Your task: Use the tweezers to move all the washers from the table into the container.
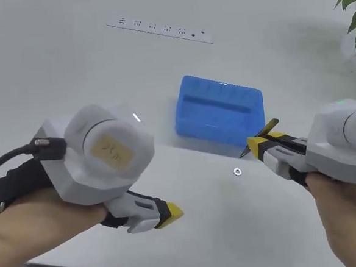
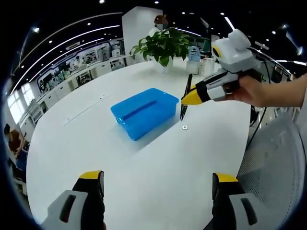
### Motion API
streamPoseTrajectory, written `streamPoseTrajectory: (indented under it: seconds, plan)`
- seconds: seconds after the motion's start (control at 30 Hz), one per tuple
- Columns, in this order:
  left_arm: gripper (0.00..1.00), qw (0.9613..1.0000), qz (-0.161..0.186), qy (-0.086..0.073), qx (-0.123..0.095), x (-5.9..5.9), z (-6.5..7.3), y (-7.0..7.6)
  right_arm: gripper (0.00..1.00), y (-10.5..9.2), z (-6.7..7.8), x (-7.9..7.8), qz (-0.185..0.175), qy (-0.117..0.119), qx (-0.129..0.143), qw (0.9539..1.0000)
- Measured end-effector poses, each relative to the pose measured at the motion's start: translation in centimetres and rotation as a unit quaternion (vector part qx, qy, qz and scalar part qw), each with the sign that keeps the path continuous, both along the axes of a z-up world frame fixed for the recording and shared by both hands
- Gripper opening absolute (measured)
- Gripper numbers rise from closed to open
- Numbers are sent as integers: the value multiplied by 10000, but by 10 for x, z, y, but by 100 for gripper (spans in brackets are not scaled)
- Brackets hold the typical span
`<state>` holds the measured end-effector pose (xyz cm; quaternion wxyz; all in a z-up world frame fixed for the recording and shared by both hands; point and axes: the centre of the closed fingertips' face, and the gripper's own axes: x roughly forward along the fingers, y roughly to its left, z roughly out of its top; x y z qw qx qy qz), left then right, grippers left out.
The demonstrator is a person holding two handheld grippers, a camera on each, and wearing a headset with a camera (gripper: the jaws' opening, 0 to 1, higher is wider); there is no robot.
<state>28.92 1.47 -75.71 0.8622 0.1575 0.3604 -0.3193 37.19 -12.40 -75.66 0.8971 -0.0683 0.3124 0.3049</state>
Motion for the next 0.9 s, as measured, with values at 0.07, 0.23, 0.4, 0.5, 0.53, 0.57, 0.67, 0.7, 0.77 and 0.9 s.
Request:
streamPoseTrajectory:
  seconds: [0.07, 0.23, 0.4, 0.5, 0.53, 0.57, 0.67, 0.7, 0.77, 0.9]
  plan:
    - [96, 10000, -3, -3, -11, 0, 0, 0, 4, -1, -8, -3, 30, 146, -47, 9999]
    - [96, 10000, -18, 16, 23, -1, -1, 1, 4, -2, -13, -5, -1, 175, -69, 9998]
    - [96, 10000, -64, 31, 22, -2, -2, -1, 4, -2, -17, -7, 5, 226, -101, 9997]
    - [97, 10000, -57, 35, -9, -2, -1, -2, 4, -3, -17, -7, 9, 185, -104, 9998]
    - [96, 10000, -57, 34, 3, -3, -2, -2, 4, -3, -17, -8, -2, 189, -91, 9998]
    - [96, 10000, -62, 37, 13, -3, -2, -2, 4, -3, -17, -8, -8, 189, -88, 9998]
    - [96, 10000, -66, 39, 19, -3, -3, -2, 5, -3, -17, -8, 14, 180, -126, 9998]
    - [96, 10000, -70, 33, 14, -3, -2, -3, 5, -2, -17, -8, 29, 171, -152, 9997]
    - [96, 10000, -73, 22, 9, -3, -1, -2, 5, -2, -17, -9, 47, 175, -171, 9997]
    - [96, 10000, -66, 24, 22, -2, -2, -1, 5, -2, -17, -9, 64, 187, -179, 9996]
